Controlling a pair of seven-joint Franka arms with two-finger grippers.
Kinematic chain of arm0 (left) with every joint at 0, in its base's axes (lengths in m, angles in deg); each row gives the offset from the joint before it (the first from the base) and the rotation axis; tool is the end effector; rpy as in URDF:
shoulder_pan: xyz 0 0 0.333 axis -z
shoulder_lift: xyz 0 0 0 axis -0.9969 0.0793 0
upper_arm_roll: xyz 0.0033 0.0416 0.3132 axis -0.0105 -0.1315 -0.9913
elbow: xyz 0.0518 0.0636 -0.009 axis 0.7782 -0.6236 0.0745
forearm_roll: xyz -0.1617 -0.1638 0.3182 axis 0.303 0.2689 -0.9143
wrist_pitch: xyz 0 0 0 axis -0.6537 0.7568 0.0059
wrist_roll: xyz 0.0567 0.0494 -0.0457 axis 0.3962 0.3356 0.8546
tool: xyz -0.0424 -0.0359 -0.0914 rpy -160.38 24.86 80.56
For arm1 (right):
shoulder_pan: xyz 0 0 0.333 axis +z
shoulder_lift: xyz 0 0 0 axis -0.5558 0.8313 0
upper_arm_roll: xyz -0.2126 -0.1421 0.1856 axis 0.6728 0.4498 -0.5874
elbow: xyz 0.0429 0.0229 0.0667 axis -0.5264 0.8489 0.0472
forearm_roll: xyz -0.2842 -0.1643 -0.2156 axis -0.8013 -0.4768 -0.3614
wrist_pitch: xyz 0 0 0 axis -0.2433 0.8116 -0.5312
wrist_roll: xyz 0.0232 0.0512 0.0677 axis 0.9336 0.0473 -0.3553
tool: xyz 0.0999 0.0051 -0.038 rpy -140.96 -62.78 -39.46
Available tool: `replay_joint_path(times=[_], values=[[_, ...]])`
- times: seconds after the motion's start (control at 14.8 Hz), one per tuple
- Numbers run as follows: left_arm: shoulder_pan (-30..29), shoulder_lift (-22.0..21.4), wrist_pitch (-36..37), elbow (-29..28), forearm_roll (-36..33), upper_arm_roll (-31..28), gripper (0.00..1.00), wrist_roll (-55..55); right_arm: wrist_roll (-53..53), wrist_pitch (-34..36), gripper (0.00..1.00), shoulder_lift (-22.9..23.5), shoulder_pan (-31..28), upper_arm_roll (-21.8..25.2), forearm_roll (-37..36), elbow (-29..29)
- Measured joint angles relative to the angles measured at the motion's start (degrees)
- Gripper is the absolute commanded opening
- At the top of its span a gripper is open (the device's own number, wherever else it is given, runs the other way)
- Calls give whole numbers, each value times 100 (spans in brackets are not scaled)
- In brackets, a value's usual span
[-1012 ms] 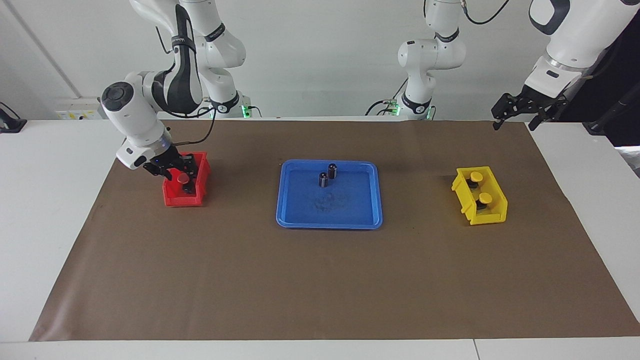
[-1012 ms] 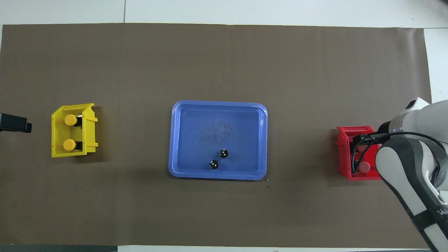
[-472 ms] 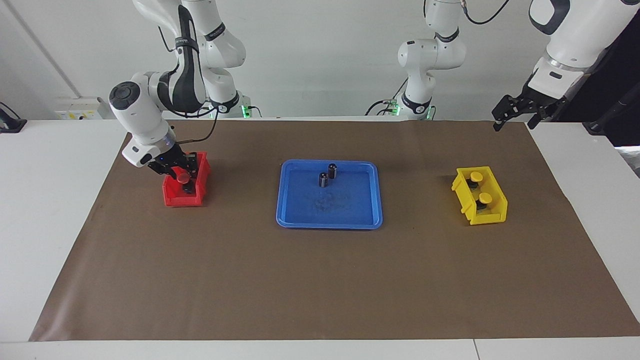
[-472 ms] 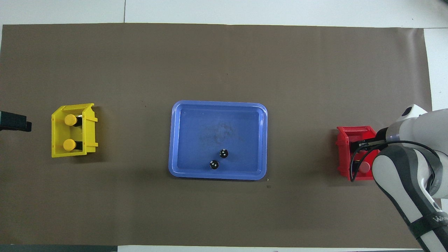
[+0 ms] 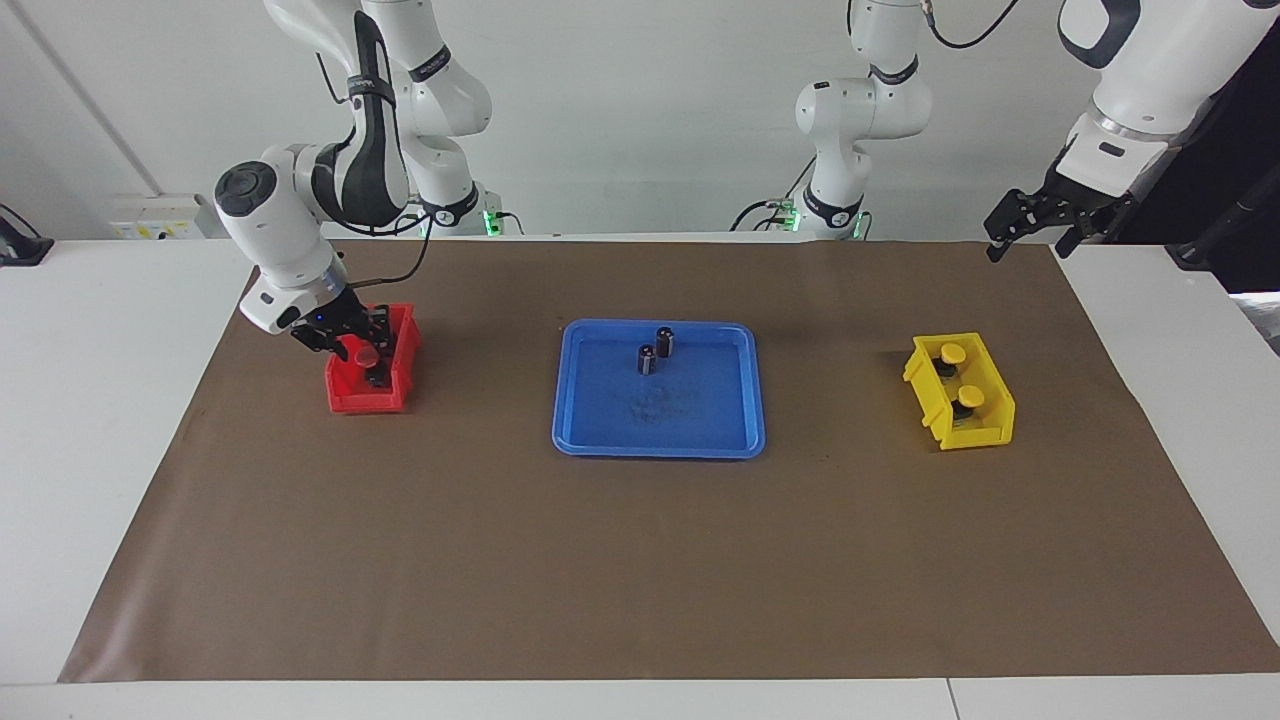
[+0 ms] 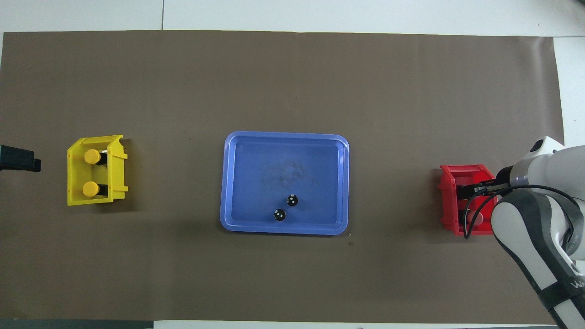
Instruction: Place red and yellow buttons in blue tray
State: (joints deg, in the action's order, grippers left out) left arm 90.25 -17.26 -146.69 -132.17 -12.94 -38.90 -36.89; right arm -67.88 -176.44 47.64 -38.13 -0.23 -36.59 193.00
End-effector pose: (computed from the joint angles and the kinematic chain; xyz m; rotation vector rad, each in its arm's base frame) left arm 0.5016 0.0034 0.6137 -3.1282 0.0553 0.0329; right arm 0.4743 -0.0617 0.3648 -3.1042 -0.1957 0.0735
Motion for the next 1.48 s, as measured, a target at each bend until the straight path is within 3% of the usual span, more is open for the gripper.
replay_joint_path(times=[1.01, 1.48], values=[[-3, -15, -28, -1, 0, -9, 100, -179, -8, -9, 59, 0, -28, -23, 0, 32], [5, -16, -30, -1, 0, 13, 100, -179, 5, -344, 59, 0, 59, -36, 0, 198]])
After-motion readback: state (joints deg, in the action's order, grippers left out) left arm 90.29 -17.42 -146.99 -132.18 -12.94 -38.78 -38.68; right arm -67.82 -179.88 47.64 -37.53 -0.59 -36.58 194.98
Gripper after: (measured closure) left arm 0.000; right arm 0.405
